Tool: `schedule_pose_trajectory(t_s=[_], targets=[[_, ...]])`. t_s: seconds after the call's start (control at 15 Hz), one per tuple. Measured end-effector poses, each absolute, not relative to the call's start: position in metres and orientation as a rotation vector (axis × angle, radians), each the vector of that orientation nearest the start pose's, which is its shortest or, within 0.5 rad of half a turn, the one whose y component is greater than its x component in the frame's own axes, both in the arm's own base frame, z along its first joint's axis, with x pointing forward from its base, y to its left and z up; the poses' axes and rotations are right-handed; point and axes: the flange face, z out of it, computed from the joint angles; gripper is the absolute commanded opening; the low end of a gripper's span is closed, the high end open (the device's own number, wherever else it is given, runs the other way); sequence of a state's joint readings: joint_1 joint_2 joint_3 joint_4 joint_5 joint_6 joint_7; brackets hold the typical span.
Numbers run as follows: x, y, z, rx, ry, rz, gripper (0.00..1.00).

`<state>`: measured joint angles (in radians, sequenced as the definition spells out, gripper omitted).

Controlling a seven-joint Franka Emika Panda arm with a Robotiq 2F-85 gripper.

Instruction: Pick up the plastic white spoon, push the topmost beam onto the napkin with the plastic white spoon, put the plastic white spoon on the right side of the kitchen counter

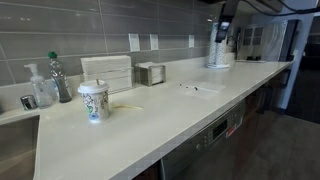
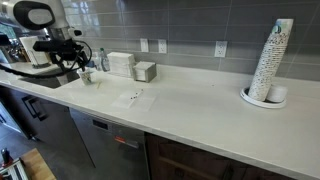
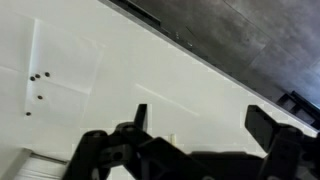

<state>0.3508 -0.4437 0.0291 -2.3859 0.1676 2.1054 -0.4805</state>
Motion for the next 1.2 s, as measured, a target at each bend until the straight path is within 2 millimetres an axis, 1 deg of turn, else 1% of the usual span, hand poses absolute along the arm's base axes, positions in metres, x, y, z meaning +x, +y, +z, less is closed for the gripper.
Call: schedule_pose_trajectory(t_s=[0.13,0.33,0.4,0.47,0.53,0.67,1.0,1.07,1.2], targets=[[0.414,0.206,0.488,-2.752,-1.236,-0.217,1.0],[0.435,0.264,0.469,-2.718,-1.373,-0.17,1.0],[0.44,0.278,0.465,-2.711,-1.403,-0.16,1.0],[0.446,0.286,0.461,-2.706,-1.419,-0.152,1.0],[0.45,0.289,0.459,-2.704,-1.425,-0.149,1.0],[0.454,0.288,0.459,-2.707,-1.423,-0.152,1.0],[0.456,0.289,0.462,-2.705,-1.416,-0.16,1.0],[0.458,0.289,0.461,-2.705,-1.412,-0.169,1.0],[0.47,0.295,0.454,-2.697,-1.405,-0.21,1.0]])
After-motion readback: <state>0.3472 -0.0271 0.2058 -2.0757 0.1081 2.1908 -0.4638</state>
